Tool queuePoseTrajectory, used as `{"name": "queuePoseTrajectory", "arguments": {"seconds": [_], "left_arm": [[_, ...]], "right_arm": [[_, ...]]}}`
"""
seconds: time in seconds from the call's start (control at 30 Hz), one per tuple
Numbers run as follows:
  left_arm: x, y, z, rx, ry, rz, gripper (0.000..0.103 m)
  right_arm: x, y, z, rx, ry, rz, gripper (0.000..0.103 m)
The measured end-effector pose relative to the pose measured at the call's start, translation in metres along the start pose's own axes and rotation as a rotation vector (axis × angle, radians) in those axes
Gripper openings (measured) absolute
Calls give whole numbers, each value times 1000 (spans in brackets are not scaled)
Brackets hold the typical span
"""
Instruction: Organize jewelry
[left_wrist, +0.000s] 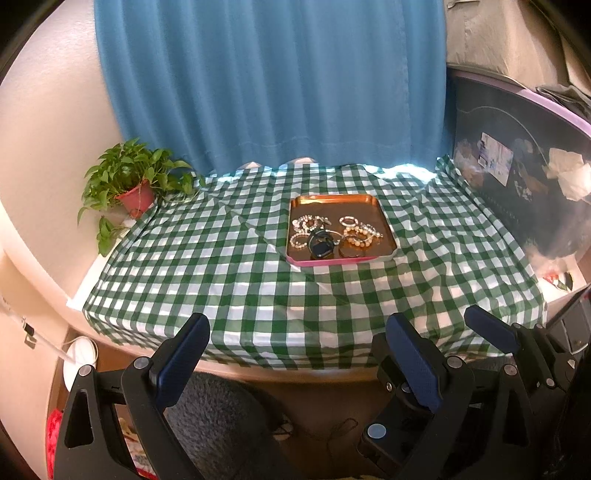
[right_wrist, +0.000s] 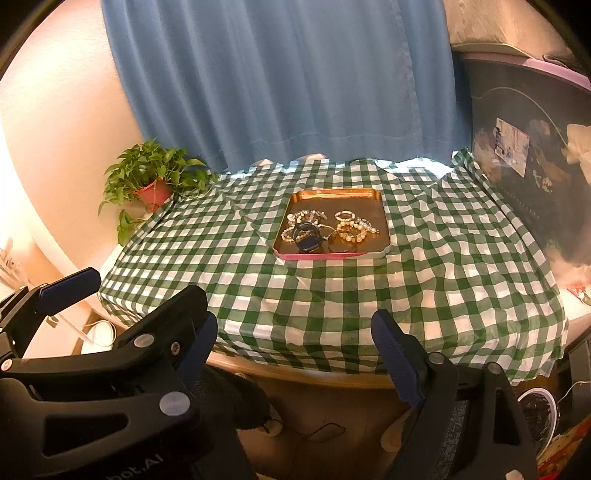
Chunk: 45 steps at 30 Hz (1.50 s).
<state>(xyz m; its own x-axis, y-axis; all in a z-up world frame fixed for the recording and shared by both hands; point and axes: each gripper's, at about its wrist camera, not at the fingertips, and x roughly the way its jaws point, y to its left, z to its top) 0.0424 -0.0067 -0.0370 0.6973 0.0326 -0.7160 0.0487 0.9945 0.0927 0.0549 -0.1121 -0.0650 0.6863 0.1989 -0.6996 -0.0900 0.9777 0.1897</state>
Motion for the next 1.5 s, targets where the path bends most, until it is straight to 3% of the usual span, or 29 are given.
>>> {"name": "queuePoseTrajectory", "arguments": {"seconds": [1.5], "left_arm": [[0,1,1,5,-2,-4,97]], "right_arm": [[2,-3,0,0,0,6,83]]}}
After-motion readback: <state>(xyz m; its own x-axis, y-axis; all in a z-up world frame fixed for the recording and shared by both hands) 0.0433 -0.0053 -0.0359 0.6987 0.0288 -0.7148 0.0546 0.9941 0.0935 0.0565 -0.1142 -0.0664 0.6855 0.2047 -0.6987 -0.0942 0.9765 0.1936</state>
